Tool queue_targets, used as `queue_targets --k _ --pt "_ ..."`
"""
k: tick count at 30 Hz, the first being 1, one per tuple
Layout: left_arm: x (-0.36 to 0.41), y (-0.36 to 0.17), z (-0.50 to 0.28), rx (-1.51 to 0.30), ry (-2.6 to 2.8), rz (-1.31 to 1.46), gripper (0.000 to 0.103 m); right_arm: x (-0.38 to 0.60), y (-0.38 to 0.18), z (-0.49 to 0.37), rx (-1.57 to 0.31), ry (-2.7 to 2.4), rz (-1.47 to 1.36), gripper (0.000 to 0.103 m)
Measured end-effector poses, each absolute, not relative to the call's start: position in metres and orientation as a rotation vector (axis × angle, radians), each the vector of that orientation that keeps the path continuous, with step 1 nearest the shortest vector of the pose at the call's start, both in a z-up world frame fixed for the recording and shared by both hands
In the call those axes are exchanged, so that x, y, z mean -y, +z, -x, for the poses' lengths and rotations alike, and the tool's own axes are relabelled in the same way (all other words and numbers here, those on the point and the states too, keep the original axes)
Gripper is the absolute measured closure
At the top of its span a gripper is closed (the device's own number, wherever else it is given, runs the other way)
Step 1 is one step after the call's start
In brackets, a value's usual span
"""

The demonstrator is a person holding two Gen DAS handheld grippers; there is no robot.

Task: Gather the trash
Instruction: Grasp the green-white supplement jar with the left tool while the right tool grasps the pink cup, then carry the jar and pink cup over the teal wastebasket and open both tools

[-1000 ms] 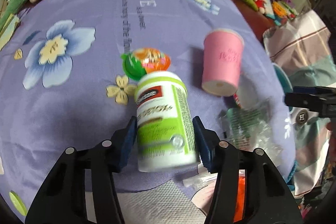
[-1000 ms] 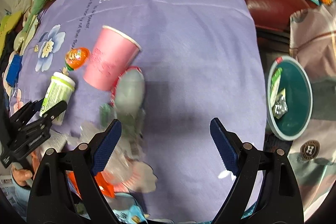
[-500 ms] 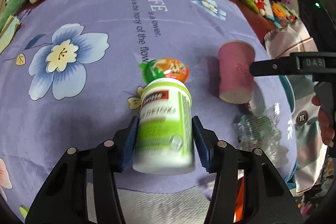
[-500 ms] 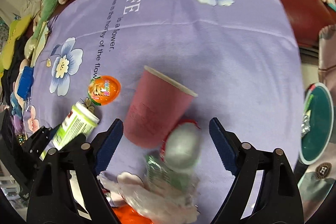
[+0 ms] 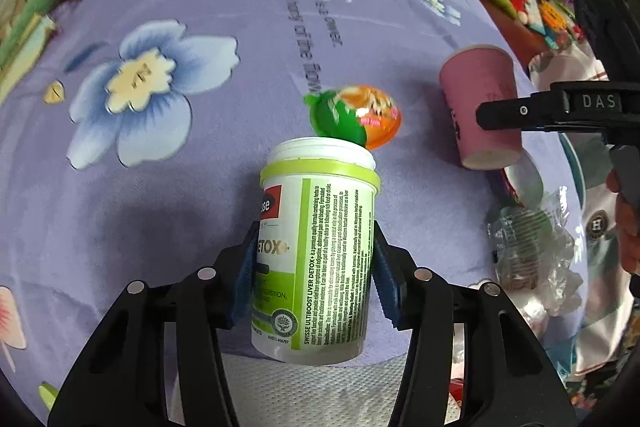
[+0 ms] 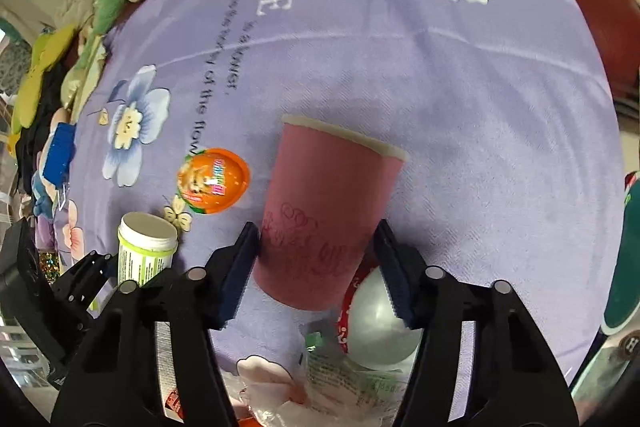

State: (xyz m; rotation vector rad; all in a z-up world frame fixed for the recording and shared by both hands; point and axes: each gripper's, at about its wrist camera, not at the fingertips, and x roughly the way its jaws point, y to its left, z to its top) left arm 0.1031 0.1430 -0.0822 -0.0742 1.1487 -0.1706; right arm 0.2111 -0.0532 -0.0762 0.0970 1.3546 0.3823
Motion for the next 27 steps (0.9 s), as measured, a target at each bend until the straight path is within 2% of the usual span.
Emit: queue_targets --k 10,27 --pt "-0.115 -0.051 -0.106 -1.1 -0.216 0.081 0.051 0.081 -0.043 -0.192 -1.279 0.406 -0.094 0.047" --pt "0.026 -0.01 -0.105 -1.054 -0.357 -0.04 0.051 0.266 -0.01 -0.133 -1.147 0.21 -0.216 0.046"
